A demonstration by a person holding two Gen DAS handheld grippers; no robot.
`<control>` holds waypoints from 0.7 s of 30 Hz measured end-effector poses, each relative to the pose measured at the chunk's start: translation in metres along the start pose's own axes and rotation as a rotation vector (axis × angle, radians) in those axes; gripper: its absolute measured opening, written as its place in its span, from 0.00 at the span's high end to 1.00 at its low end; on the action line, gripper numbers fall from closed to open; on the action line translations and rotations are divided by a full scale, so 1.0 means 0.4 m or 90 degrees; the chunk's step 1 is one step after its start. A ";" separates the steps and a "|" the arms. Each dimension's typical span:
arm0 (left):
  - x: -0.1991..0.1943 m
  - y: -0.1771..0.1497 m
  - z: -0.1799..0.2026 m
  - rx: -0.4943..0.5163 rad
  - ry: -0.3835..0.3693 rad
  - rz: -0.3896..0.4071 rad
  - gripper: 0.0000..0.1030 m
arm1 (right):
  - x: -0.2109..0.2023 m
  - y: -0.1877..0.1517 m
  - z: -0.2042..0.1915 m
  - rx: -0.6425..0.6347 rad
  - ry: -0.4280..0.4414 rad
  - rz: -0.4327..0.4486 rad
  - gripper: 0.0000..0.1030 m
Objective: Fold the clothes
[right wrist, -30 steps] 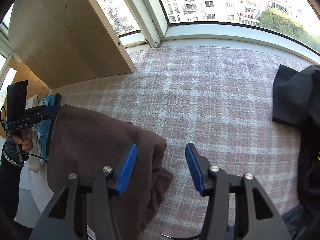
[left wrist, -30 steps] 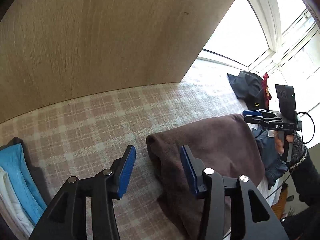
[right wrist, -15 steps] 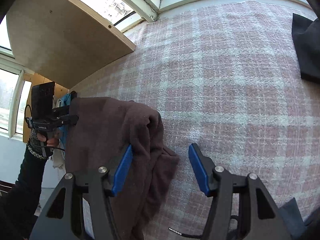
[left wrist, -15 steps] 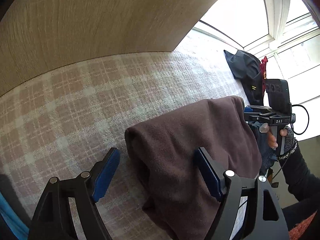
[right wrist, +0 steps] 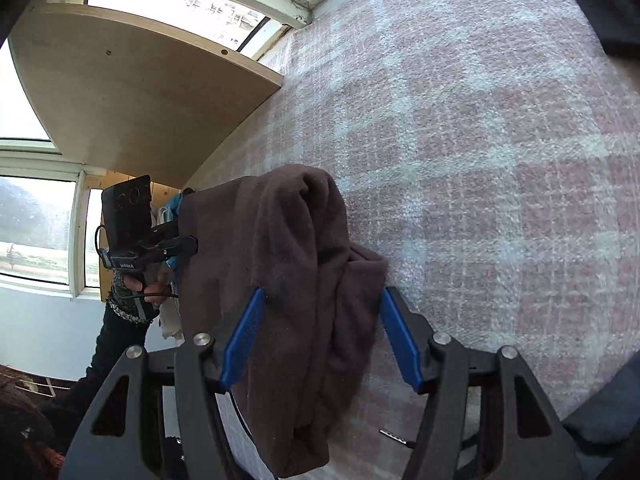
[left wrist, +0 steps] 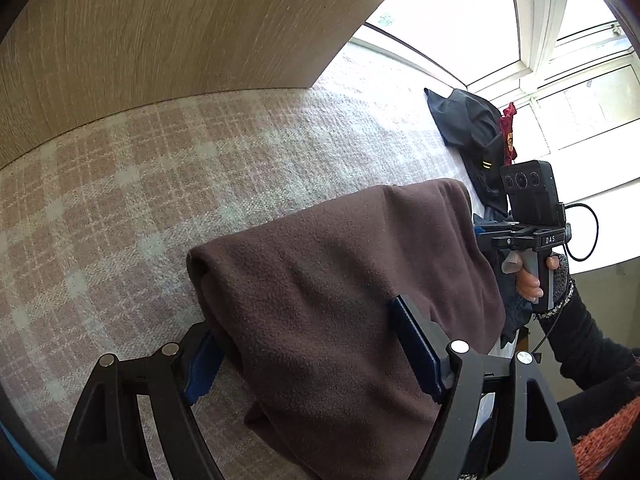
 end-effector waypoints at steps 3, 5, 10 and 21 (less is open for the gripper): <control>-0.001 0.001 -0.004 -0.007 -0.009 0.003 0.26 | -0.013 0.006 -0.008 0.004 0.007 0.000 0.42; -0.003 0.003 -0.006 -0.012 -0.021 0.007 0.26 | -0.006 0.003 -0.013 -0.005 -0.006 -0.009 0.42; -0.003 0.003 0.003 0.011 -0.007 0.016 0.26 | 0.026 0.009 -0.039 -0.051 -0.035 -0.022 0.32; -0.001 -0.004 0.045 0.090 0.056 0.040 0.63 | 0.037 0.007 -0.070 -0.122 -0.078 -0.047 0.72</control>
Point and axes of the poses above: each gripper's, at about its wrist camera, not at the fingertips, and x roughly the way its jaws point, z to its right, y to its top, the point moved 9 cm from there along x, roughly the way its jaws point, and after that the axes turned 7 degrees about -x, right-handed, at the moved point
